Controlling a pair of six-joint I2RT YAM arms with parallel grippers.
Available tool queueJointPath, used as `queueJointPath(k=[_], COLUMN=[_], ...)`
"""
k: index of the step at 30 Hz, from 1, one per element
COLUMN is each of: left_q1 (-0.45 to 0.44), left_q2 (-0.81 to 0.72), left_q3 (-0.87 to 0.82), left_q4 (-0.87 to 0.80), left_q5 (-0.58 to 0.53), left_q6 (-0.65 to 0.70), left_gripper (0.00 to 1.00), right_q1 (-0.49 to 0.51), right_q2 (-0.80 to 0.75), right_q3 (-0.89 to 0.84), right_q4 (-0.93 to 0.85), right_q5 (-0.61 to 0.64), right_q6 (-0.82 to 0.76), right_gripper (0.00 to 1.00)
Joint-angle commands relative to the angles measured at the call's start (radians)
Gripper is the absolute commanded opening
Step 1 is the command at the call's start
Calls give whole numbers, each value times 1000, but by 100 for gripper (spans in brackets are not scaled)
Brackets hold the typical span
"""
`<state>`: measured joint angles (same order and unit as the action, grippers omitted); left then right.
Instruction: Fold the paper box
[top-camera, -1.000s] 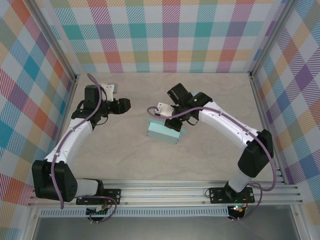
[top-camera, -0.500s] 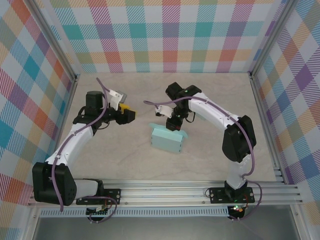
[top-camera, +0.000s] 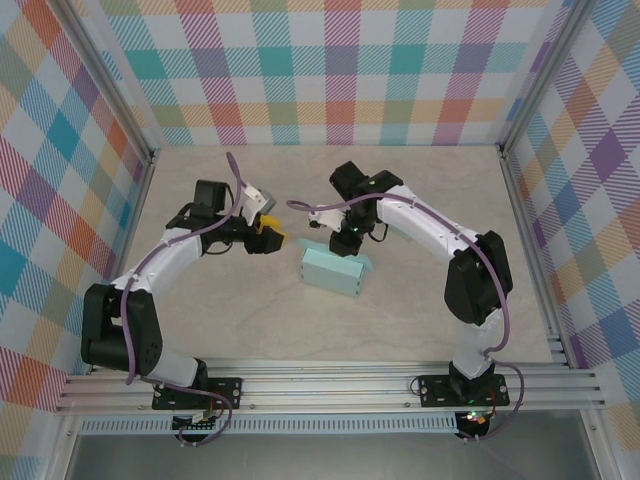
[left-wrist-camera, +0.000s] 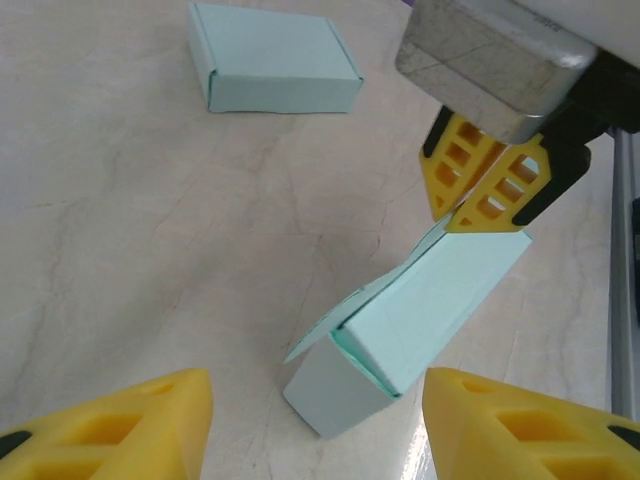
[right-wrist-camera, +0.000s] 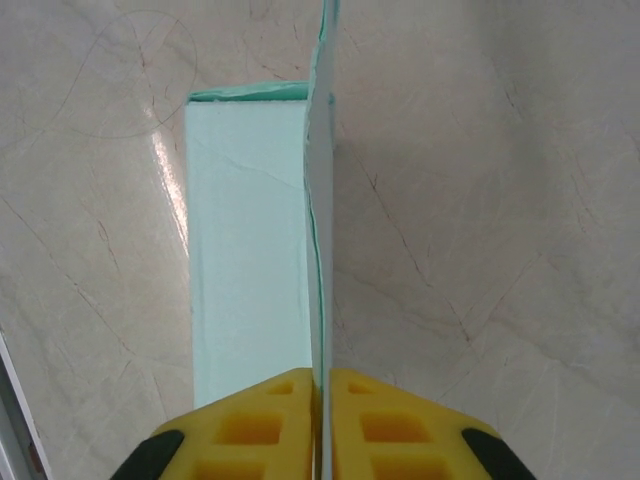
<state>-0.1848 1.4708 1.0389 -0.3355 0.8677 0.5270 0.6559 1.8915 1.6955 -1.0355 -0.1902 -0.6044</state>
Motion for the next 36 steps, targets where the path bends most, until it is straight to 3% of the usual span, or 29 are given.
queueJointPath(k=[1,5,10,15,17,20,27,36], left_q1=[-18,-26,-52,-73,-83,-105,-150,-191], left_q2=[21,43,71,102,114,128,173,231], left_q3=[53,80,117,169,192,219,247,303], left_q4=[-106,-147,-195,-282,-311,-377,-391,-419], left_q5=[38,-5,-65,-81,-78,-93,-194,-243], left_q6=[114,145,188,298,329,383,398,404], left_gripper=[57,57,56,55,47,45,45,42], right_q1=[8,8,9,31,44,50,90,152], right_q2=[-35,-54,-95,-176,-225,-312,-483,-547], right_q3=[3,-5,-28,-56,-82,-144,-364,-546], right_q4=[13,29,65,117,154,183,205,241], right_q5=[-9,-12,-9,30,99,143,302,360], right_q6=[21,48,89,194,273,407,741,919], right_gripper=[25,41,49,50,50,48,49,55])
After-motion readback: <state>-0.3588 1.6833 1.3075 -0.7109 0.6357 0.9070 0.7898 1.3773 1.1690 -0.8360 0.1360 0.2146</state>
